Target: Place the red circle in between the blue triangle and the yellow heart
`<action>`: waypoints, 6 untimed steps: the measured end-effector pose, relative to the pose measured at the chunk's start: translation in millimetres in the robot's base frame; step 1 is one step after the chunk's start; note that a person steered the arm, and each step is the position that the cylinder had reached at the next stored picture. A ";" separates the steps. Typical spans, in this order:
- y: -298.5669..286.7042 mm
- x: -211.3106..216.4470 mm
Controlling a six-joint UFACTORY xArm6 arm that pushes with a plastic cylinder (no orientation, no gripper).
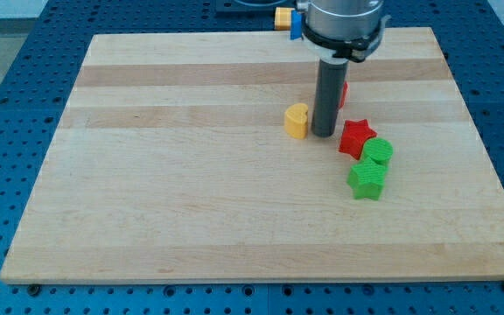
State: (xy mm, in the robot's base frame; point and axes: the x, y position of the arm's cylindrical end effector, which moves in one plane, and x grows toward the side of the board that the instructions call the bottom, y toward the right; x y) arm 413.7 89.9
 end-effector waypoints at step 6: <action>36.3 -76.2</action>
